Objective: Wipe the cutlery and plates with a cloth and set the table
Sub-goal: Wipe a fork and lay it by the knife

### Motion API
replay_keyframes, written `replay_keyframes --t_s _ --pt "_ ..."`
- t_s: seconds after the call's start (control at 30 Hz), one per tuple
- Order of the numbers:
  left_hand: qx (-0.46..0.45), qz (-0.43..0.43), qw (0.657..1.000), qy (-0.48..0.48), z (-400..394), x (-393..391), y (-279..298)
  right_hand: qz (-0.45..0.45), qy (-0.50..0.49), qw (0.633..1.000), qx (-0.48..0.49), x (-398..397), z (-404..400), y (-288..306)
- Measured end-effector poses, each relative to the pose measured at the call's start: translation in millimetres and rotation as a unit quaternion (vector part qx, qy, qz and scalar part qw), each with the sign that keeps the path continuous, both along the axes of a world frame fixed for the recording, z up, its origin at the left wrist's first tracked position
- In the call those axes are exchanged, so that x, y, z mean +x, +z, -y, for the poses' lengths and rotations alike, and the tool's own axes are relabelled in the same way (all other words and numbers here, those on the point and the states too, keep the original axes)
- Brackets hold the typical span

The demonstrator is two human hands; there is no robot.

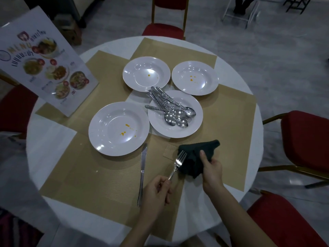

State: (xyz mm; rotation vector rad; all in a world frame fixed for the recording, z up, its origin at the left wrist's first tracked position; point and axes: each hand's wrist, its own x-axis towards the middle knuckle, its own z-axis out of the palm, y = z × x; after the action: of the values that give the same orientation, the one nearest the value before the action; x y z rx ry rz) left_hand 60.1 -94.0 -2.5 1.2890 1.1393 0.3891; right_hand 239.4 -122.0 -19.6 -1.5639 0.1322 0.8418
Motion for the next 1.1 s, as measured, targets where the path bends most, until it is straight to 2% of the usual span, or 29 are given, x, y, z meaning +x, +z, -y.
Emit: replay_keyframes --t_s 0.1,0.17,0.23,0.33,0.37,0.53,0.7,0.8,0.87,0.93,1.1 --pt "0.008 -0.001 1.000 -0.012 -3.3 9.1 1.9 -0.026 0.121 0.992 0.022 -18.8 1.9 1.1" --pt "-0.002 0.003 0.999 -0.031 -3.7 15.8 3.4 -0.050 0.165 0.984 0.037 -33.1 -0.6 -0.9" --pt "-0.014 0.011 0.999 -0.048 -2.4 17.1 4.8 -0.053 0.151 0.987 0.032 -34.6 -5.8 -4.6" --pt "-0.036 0.023 0.996 -0.076 3.3 11.7 7.4 -0.056 0.058 0.997 0.018 -13.3 -11.8 -6.1" --pt "-0.041 0.024 0.996 -0.078 4.7 10.2 8.0 -0.058 0.055 0.997 0.020 -6.4 -11.9 -5.9" --pt "-0.025 0.021 0.997 -0.064 0.3 13.7 8.9 -0.035 0.168 0.984 0.045 -23.4 -7.3 1.8" --pt "-0.049 0.017 0.995 -0.085 4.4 13.4 7.5 0.000 0.060 0.998 0.005 -1.5 -17.8 -10.2" --pt "-0.079 0.016 0.996 -0.035 6.8 2.7 1.3 0.054 0.046 0.997 -0.012 30.3 -18.9 -5.0" --pt "-0.047 -0.025 0.999 0.009 2.6 -8.8 -8.9 0.083 0.080 0.993 -0.010 44.3 -16.3 1.6" --pt "0.029 -0.093 0.995 0.023 -5.7 -17.6 -21.6 0.090 0.117 0.989 0.000 47.0 -12.1 4.3" --pt "0.181 -0.218 0.959 -0.007 -27.7 -8.2 -40.4 0.077 0.178 0.981 -0.008 23.2 -1.5 -4.6"
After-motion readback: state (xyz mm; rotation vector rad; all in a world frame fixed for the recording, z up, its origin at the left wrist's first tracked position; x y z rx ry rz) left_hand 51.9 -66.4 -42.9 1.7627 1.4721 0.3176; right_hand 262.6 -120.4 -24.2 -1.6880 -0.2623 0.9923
